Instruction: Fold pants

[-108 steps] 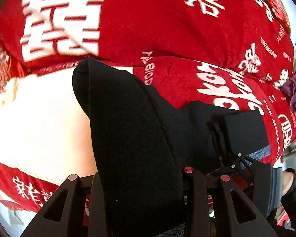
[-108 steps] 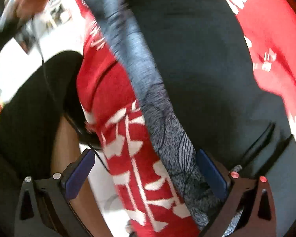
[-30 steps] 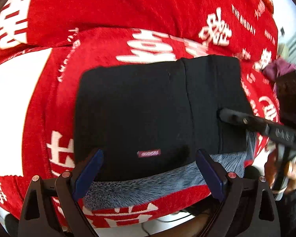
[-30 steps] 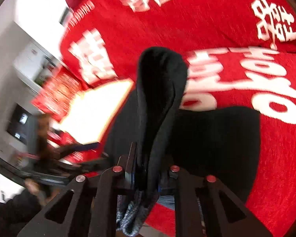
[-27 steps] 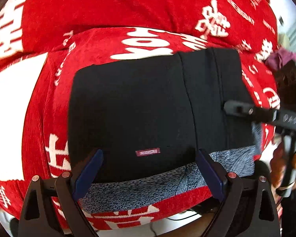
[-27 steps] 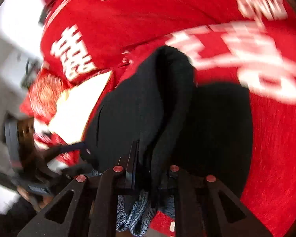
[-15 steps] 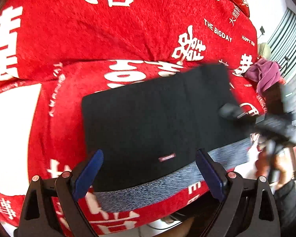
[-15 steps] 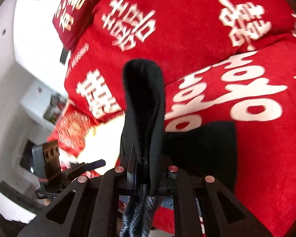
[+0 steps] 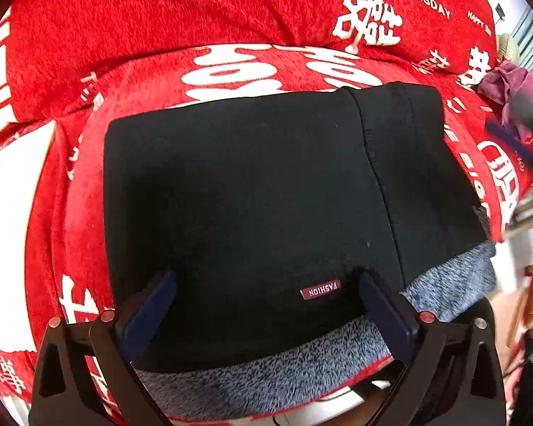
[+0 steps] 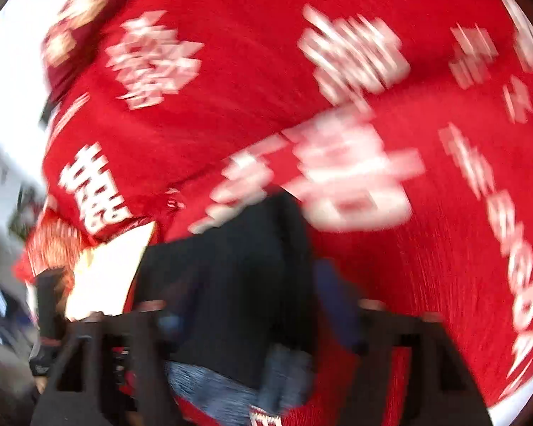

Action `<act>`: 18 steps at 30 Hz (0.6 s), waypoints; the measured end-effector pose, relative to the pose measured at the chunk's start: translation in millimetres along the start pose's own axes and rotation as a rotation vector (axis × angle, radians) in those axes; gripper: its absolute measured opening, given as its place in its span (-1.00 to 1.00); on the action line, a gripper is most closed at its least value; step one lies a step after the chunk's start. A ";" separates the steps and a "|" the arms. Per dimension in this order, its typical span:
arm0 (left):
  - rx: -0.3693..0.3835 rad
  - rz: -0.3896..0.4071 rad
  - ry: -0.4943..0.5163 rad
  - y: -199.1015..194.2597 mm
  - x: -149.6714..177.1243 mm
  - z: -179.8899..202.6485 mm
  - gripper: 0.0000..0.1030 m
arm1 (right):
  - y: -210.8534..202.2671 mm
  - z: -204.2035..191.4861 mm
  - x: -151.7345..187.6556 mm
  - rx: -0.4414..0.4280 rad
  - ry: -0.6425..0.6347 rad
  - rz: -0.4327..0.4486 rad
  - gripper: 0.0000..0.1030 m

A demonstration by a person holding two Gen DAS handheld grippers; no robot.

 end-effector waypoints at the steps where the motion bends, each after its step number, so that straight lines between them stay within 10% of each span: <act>1: -0.016 0.012 0.008 0.3 1.2 1.5 0.97 | 6.3 -23.5 -10.8 -0.008 -0.109 -0.004 0.82; 9: 0.024 0.034 0.010 -5.7 5.6 -3.8 0.97 | 126.4 -9.7 2.9 0.017 -0.164 -0.304 0.98; 18: 0.014 0.054 0.018 -5.2 9.3 -3.7 0.97 | 56.3 -31.6 9.7 0.137 -0.215 -0.260 1.00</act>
Point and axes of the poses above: each gripper's, at about its wrist camera, not at the fingertips, and y roughly the way its jaws point, z to its right, x to its underside, the point moved 4 cm from there along y, roughly the way its jaws point, and after that the axes turned 6 degrees about -y, right-handed, at the moved point
